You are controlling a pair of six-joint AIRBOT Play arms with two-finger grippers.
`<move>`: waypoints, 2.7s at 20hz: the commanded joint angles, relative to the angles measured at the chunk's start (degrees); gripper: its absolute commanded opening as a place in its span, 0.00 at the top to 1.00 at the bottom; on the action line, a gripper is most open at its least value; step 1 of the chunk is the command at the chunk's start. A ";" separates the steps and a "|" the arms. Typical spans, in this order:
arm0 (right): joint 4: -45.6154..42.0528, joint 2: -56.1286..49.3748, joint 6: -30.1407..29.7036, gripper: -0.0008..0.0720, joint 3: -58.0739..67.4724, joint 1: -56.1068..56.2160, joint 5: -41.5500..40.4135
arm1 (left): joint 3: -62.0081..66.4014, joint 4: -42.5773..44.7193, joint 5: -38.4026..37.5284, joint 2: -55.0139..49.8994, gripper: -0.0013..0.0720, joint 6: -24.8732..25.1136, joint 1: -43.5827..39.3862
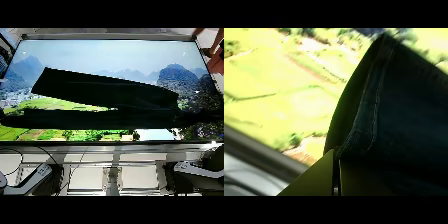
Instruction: Fold the clothes and pants, and hang the long-sleeved shirts on hangers.
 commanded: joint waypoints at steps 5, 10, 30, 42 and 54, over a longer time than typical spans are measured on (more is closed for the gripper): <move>7.54 4.22 5.38 0.97 5.09 -5.25 4.35 | 0.07 -16.22 2.95 2.67 0.96 3.41 3.54; -1.22 4.17 16.33 0.97 5.09 -5.25 3.74 | 0.24 -21.92 3.10 3.96 0.96 3.37 3.54; 4.02 -0.02 19.30 0.97 5.03 -5.25 -21.18 | 12.66 -19.96 18.97 -15.21 0.96 -14.29 -23.58; -3.87 -1.33 20.52 0.97 5.40 -5.25 -19.43 | 13.86 2.54 7.17 -12.50 0.96 -27.58 -23.93; -0.74 -6.86 23.50 0.97 12.17 -3.82 -18.78 | 16.20 2.78 -3.06 -8.20 0.96 -27.56 -28.15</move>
